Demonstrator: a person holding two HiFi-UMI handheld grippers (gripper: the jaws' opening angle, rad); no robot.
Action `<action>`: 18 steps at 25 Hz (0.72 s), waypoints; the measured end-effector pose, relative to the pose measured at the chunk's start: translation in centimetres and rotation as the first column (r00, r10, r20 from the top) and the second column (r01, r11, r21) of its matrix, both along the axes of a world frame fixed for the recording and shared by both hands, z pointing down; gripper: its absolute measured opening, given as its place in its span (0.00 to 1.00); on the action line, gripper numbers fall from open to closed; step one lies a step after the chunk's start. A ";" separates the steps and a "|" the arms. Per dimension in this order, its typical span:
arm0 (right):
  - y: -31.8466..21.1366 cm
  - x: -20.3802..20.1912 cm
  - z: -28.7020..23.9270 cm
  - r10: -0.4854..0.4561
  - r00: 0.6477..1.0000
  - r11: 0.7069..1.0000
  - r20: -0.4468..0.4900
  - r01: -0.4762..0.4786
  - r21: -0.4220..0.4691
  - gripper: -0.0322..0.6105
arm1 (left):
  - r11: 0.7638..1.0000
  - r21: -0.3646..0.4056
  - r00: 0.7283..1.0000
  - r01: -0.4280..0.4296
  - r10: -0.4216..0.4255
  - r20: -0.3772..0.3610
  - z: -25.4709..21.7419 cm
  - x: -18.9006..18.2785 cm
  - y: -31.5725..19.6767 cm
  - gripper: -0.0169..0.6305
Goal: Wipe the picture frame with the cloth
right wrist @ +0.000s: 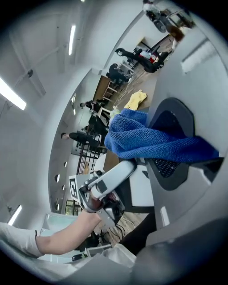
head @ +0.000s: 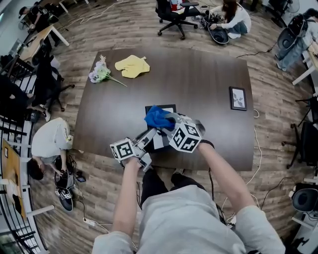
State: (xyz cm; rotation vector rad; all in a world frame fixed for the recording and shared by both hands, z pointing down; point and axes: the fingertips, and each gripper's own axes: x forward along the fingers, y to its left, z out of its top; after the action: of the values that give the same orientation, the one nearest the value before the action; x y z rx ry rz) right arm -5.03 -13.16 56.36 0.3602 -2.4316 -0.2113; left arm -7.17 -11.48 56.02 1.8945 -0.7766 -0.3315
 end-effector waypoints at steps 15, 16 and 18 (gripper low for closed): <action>3.0 -0.5 1.1 0.133 0.991 0.991 -0.007 -0.133 -0.015 0.18 | 0.993 0.039 0.993 0.114 -0.112 -0.043 -1.5 -2.2 -2.1 0.21; 3.6 -1.0 1.0 0.122 0.992 0.992 -0.004 -0.123 -0.019 0.18 | 0.992 0.038 0.992 0.123 -0.121 -0.044 -1.4 -2.3 -2.1 0.21; 4.8 -1.8 0.8 0.109 0.994 0.994 0.001 -0.109 -0.026 0.18 | 0.991 0.031 0.990 0.133 -0.131 -0.043 -1.2 -2.4 -2.1 0.21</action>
State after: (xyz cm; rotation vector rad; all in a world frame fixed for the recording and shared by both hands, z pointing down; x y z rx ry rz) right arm -6.85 -8.40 57.19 0.4806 -2.4062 -0.1315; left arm -9.58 -13.60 54.82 1.8656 -0.8760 -0.4670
